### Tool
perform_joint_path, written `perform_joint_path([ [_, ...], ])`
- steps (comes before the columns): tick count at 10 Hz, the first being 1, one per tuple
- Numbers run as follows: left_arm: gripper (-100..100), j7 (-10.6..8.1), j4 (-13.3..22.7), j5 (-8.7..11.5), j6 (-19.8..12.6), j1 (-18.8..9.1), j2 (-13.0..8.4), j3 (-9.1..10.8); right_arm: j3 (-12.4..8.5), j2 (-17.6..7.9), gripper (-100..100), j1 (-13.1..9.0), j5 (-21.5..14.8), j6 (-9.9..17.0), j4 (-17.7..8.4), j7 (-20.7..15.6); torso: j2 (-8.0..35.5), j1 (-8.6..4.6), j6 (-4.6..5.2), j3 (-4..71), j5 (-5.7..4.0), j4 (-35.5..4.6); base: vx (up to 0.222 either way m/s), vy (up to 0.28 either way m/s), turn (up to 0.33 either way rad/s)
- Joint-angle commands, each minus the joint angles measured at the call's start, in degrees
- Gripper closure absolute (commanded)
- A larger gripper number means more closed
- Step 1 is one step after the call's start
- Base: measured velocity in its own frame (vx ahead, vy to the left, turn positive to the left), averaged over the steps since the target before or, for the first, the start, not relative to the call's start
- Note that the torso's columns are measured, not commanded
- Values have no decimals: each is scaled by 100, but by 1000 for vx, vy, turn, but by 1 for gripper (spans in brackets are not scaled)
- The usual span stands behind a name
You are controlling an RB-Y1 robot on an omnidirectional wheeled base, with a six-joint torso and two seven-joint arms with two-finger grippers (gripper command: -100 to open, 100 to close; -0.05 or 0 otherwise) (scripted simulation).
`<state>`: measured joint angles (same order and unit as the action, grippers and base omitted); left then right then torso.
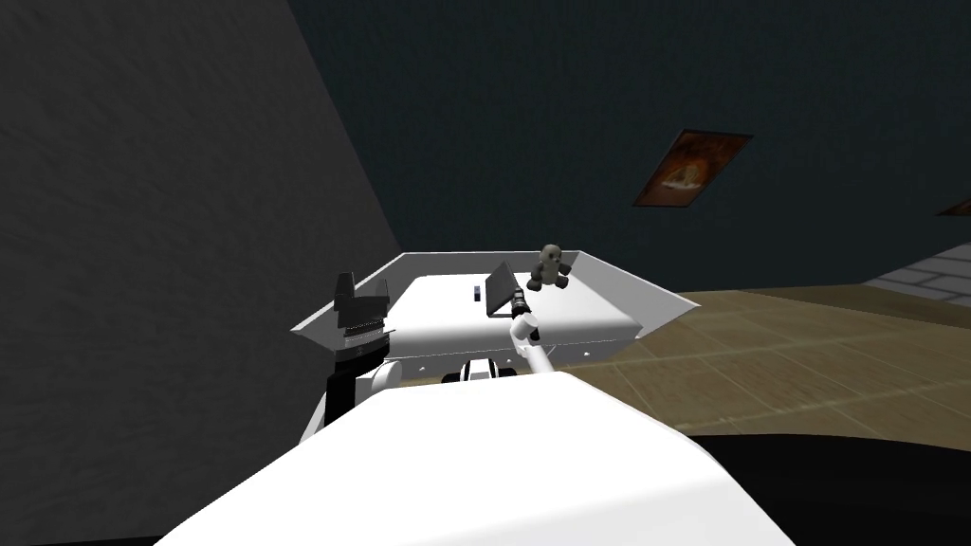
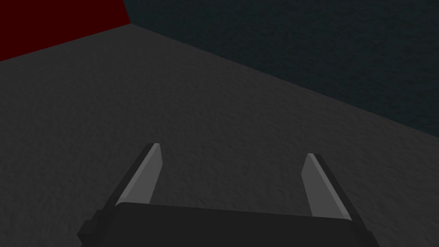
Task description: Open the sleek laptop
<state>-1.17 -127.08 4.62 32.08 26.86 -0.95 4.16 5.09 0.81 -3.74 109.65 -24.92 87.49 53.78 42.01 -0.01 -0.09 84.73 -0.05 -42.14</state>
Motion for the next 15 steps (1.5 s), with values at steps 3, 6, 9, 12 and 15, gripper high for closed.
perform_joint_path([
  [3, 0, 0, 0, 0, 0, 0, 0, 0, -59, -97, 100, 322, 387, 326, 56, 596, 7, 9, -4, -4, 2, -2, 37, -42, -11],
  [6, 0, 0, 0, 0, 0, 0, 0, 0, -374, -74, 100, 349, 96, 496, -140, 434, 31, 4, 8, -17, 7, -19, 12, -20, 66],
  [9, 0, 0, 0, 0, 0, 0, 1, 0, -504, -74, 100, 349, -336, 496, -140, -75, 32, 3, 11, -19, 9, -21, -7, -1, 24],
  [12, 0, 0, 0, 0, 0, -1, 1, -1, -504, -74, 100, 349, -850, 496, -140, -577, 33, 6, 9, -19, 9, -18, 0, 0, 0],
  [15, 0, 0, 0, 0, 0, -1, 0, 0, -406, 6, -100, 66, -365, 126, -92, -925, 39, -13, 11, -24, 1, -18, -39, -55, 46],
])
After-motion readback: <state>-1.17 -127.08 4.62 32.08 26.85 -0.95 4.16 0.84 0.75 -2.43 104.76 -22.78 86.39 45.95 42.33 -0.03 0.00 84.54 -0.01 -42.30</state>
